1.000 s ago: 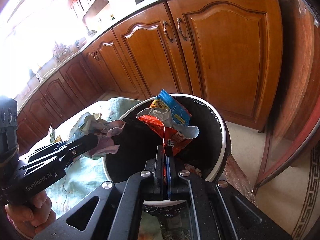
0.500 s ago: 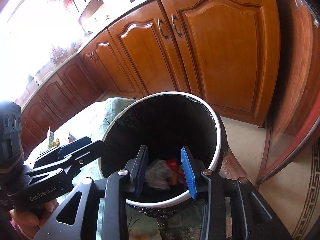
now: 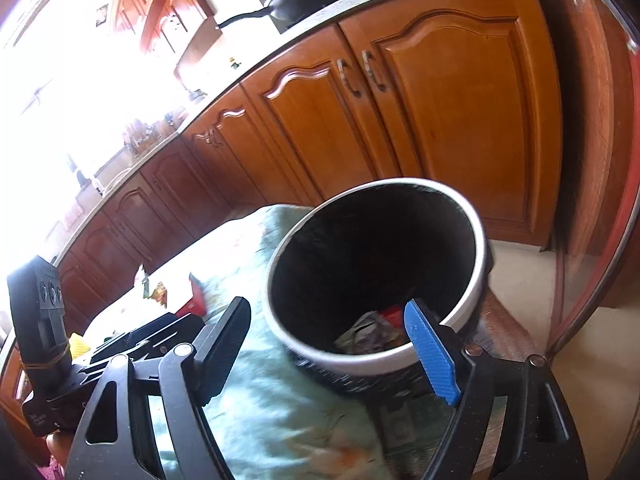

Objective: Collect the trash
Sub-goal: 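Move both open tools back over the table trash, then grasp the crushed green can with the left tool while the right tool grasps the silver foil wrapper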

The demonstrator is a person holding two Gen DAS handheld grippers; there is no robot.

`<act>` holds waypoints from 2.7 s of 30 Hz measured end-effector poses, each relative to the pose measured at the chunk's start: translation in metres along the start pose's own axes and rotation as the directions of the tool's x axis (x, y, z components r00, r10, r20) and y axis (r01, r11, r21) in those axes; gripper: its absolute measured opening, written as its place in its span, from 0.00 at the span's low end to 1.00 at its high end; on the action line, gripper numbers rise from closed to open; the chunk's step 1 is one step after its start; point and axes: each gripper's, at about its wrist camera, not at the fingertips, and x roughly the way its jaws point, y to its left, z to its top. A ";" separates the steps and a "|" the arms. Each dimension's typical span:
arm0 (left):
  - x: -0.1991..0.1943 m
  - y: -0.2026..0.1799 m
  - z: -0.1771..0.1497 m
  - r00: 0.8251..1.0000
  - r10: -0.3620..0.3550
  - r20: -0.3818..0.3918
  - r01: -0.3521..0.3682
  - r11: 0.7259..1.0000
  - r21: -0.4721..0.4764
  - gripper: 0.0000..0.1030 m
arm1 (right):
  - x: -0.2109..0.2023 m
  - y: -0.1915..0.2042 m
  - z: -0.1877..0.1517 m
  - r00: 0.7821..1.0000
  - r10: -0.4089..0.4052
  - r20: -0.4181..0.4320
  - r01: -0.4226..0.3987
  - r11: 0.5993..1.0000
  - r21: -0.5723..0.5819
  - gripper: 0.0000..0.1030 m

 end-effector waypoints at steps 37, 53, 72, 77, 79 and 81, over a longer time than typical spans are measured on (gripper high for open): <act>-0.169 0.161 -0.080 0.951 0.303 0.069 -0.268 0.912 -0.309 0.68 | 0.065 0.188 -0.075 0.951 0.213 -0.224 -0.263 0.938 -0.225 0.79; -0.133 0.208 -0.060 0.960 0.277 -0.033 -0.274 0.913 -0.301 0.68 | 0.127 0.237 -0.081 0.902 0.258 -0.346 -0.349 0.908 -0.233 0.47; -0.127 0.187 -0.068 0.977 0.213 -0.005 -0.208 0.946 -0.247 0.45 | 0.102 0.216 -0.081 0.891 0.297 -0.344 -0.380 0.903 -0.202 0.24; -0.136 0.173 -0.071 0.981 0.193 0.015 -0.184 0.954 -0.238 0.45 | 0.086 0.200 -0.081 0.895 0.298 -0.333 -0.370 0.911 -0.180 0.24; -0.139 0.167 -0.072 0.983 0.181 0.021 -0.172 0.957 -0.232 0.44 | 0.080 0.193 -0.082 0.898 0.295 -0.325 -0.363 0.915 -0.174 0.24; -0.140 0.159 -0.072 0.985 0.173 0.027 -0.163 0.962 -0.219 0.44 | 0.073 0.184 -0.083 0.903 0.292 -0.316 -0.355 0.921 -0.162 0.24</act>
